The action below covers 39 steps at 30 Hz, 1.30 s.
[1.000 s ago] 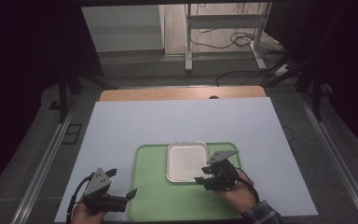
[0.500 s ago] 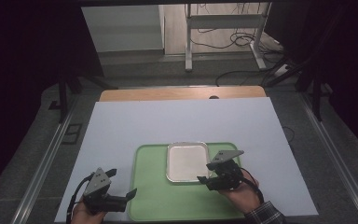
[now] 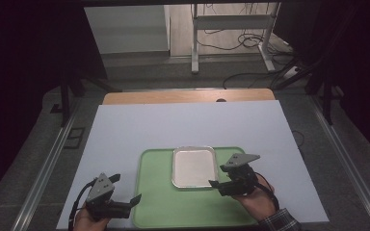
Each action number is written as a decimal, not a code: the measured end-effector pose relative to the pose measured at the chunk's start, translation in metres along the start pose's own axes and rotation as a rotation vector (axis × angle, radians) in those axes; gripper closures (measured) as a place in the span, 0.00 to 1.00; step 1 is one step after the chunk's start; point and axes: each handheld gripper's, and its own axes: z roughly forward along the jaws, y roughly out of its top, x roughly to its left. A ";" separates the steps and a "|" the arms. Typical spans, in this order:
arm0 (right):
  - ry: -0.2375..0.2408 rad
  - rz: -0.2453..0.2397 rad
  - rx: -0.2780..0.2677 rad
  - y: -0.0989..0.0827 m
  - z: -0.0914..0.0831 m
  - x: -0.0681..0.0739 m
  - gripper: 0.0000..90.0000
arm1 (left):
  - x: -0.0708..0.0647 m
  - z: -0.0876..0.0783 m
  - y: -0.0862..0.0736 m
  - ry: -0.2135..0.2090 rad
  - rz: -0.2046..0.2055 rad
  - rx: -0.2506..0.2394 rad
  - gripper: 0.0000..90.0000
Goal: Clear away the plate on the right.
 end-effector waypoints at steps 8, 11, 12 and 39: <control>-0.002 0.005 0.002 -0.004 -0.005 -0.003 0.27 | 0.000 0.000 0.000 0.001 0.001 0.001 0.01; -0.003 0.009 -0.002 -0.006 -0.008 -0.004 0.25 | 0.000 0.000 0.000 0.002 0.002 0.001 0.01; -0.004 0.010 -0.006 -0.007 -0.009 -0.005 0.24 | 0.000 0.000 0.000 0.002 0.003 0.001 0.01; -0.052 0.013 -0.039 -0.028 -0.040 -0.015 0.06 | 0.000 0.000 0.000 0.002 0.005 0.004 0.01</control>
